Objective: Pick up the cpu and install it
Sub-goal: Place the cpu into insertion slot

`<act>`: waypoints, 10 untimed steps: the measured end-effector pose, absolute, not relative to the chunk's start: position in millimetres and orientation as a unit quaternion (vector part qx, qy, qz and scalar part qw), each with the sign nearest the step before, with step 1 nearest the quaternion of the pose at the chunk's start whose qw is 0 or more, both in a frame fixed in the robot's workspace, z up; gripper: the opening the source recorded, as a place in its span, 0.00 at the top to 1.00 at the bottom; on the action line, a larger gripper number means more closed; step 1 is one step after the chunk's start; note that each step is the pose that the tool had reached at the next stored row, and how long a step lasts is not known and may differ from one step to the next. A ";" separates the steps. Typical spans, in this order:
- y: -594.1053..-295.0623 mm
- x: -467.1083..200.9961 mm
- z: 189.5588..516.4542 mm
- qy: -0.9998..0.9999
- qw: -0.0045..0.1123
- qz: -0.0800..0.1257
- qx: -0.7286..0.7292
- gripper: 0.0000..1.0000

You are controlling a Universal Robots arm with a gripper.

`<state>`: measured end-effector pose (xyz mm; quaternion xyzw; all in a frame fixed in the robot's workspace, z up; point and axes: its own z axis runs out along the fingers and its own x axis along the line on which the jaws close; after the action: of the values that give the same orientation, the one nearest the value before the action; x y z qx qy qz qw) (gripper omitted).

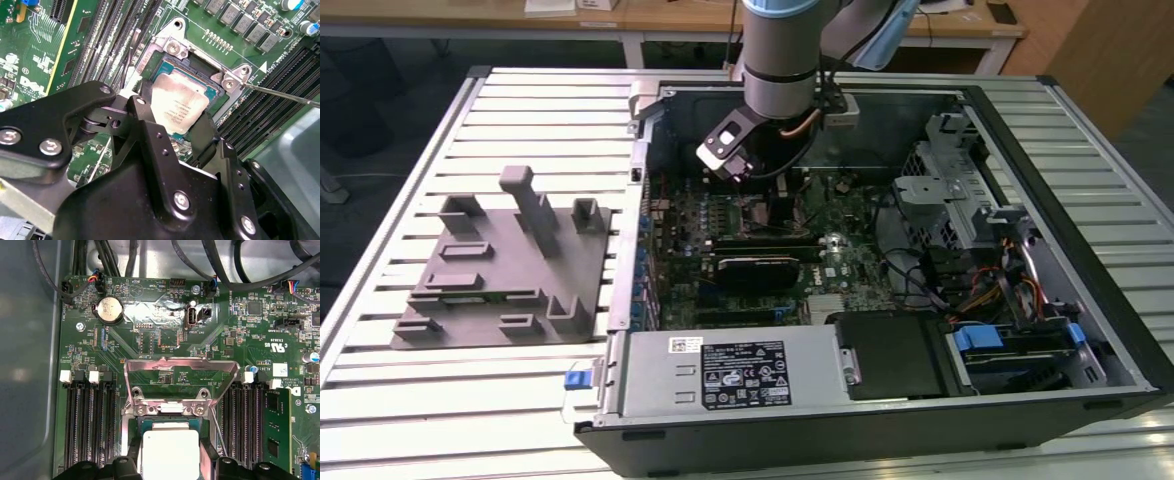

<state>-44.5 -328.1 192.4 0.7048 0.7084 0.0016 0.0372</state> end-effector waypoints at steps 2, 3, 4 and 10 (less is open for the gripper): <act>-328.1 -44.5 192.4 0.708 0.037 0.002 0.705 0.46; -328.1 -44.5 192.4 0.708 0.037 0.002 0.705 0.46; -328.1 -44.5 192.4 0.708 0.037 0.002 0.705 0.46; -328.2 -44.5 191.9 0.708 0.036 0.002 0.705 0.46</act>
<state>-44.5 -328.2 191.9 0.7049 0.7083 0.0024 0.0364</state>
